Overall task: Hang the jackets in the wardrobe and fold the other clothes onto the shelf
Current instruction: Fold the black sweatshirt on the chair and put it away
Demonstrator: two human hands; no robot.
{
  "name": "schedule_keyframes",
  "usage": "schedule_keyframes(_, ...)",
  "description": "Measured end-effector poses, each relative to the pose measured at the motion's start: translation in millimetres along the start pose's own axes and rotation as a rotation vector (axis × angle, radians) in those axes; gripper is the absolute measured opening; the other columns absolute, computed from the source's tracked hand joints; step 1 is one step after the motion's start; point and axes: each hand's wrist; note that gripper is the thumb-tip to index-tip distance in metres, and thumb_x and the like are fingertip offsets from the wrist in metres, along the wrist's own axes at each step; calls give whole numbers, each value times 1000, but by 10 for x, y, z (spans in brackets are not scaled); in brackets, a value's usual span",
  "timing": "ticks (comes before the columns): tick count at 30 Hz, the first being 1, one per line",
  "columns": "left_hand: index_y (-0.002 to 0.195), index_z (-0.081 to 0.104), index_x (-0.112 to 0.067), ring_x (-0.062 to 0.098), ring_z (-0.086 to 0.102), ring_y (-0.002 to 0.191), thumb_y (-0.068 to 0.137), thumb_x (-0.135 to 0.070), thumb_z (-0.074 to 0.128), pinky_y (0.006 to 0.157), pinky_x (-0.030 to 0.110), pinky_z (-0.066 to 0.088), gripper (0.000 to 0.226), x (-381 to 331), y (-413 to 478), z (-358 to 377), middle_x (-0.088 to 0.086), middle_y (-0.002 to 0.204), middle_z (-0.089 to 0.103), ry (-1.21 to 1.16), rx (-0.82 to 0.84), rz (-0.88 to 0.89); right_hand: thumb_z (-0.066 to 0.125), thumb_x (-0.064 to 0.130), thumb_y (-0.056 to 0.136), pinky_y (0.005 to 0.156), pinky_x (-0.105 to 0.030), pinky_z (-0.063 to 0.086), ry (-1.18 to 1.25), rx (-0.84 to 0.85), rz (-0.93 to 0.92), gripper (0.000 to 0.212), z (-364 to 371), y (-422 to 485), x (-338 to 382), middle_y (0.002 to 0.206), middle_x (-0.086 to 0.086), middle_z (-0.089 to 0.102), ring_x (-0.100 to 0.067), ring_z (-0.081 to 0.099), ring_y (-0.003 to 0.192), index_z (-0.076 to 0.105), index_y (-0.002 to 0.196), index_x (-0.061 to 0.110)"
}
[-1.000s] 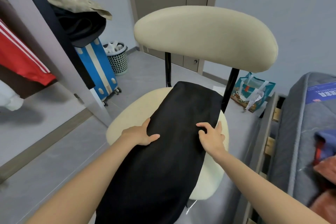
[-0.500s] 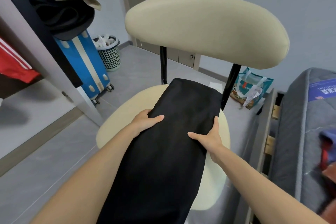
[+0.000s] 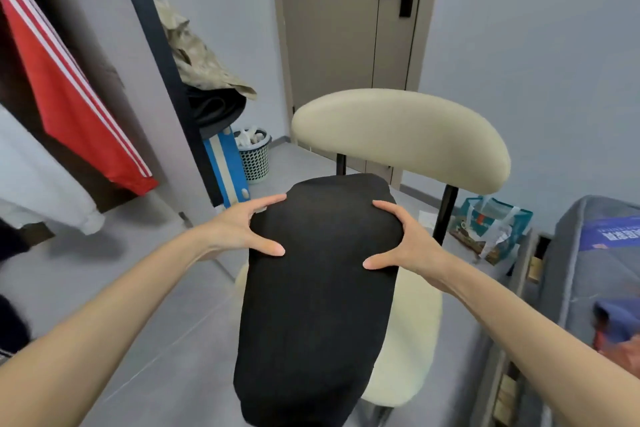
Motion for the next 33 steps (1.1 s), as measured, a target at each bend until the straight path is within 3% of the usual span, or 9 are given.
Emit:
schedule_keyframes(2,135,40,-51,8,29,136,58,-31,92,108,29,25,95,-114,-279,-108,-10,150,34,112,-60,16,90,1,56,78,-17,53,-63,15,-42,96,53,-137,251,127,16,51,-2,56,110,46,132,40)
schedule_keyframes(7,118,59,-29,11,51,111,55,-35,93,88,25,40,72,-479,-818,-266,-9,118,58,401,-367,97,87,11,65,100,-32,46,-397,18,-129,78,91,-388,919,128,6,50,-15,51,117,52,133,28)
schedule_keyframes(11,115,61,-20,21,56,104,59,-36,90,78,28,43,65,-808,-1009,-312,-1,106,63,472,-592,188,82,17,72,87,-26,45,-676,-34,-253,55,44,-422,1417,118,3,62,-17,57,107,61,123,22)
schedule_keyframes(15,107,57,-20,19,57,88,66,-30,87,65,23,36,52,-1156,-1002,-390,-6,88,58,402,-823,366,78,10,76,86,-25,42,-696,-228,-427,46,-105,-332,1858,116,0,62,-22,57,108,62,119,17)
schedule_keyframes(19,108,52,-20,22,63,83,73,-27,83,74,36,53,48,-1364,-878,-376,-1,88,65,308,-993,488,74,10,82,101,-41,44,-689,-421,-563,44,-261,-270,2101,120,-4,61,-26,54,112,60,121,24)
schedule_keyframes(22,102,46,-27,22,63,76,77,-28,80,68,37,55,43,-1289,-746,-169,-1,83,65,257,-1029,529,73,9,82,95,-32,46,-606,-443,-618,42,-351,-311,1946,117,0,60,-18,53,106,60,118,28)
schedule_keyframes(25,96,39,-31,19,58,67,74,-24,80,59,34,47,46,-968,-603,254,-7,73,58,231,-949,445,73,4,80,89,-26,46,-549,-382,-590,40,-338,-409,1423,113,3,61,-13,54,103,61,111,26)
schedule_keyframes(30,89,46,-23,13,55,87,67,-24,85,70,23,44,45,-93,-550,1139,-9,93,56,-72,-433,155,75,-3,74,83,-22,42,-554,-186,-243,43,-238,-653,204,114,5,59,-18,56,107,62,100,30)
schedule_keyframes(33,95,49,-24,8,55,99,79,-32,78,72,14,46,35,274,-604,1569,-10,113,55,-242,-234,-43,79,4,69,81,-23,44,-587,24,17,47,-252,-851,-392,119,3,53,-18,54,107,59,100,34)
Point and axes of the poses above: each hand's wrist, its own y-axis towards the middle knuckle, its own z-axis out of the palm, x = y × z
